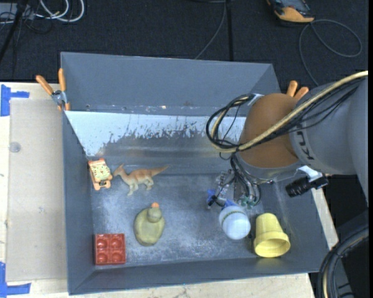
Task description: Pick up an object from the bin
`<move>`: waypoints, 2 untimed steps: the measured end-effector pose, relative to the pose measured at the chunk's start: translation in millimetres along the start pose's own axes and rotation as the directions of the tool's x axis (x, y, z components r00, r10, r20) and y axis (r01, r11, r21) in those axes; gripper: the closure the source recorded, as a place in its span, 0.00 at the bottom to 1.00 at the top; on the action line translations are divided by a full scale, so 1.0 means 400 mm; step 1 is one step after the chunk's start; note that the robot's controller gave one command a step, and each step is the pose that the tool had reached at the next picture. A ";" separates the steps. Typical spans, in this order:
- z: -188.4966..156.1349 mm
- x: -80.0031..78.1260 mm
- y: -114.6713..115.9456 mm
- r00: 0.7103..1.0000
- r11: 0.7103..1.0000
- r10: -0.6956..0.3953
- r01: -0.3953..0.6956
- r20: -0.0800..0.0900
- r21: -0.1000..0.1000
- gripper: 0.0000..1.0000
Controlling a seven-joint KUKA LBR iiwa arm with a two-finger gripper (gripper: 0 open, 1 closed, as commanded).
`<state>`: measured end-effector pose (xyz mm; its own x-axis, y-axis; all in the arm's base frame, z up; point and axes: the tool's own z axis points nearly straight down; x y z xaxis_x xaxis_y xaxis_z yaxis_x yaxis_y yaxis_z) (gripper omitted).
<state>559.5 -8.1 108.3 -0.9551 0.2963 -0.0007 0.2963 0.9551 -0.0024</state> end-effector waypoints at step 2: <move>-0.364 0.019 -0.043 0.998 0.998 0.064 -0.064 0.000 0.001 1.00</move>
Offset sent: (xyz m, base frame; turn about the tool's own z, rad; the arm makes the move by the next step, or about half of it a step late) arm -0.0128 -0.0142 0.1462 0.0678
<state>547.0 -21.8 253.8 -0.9340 0.3572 -0.0006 0.3572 0.9340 -0.0030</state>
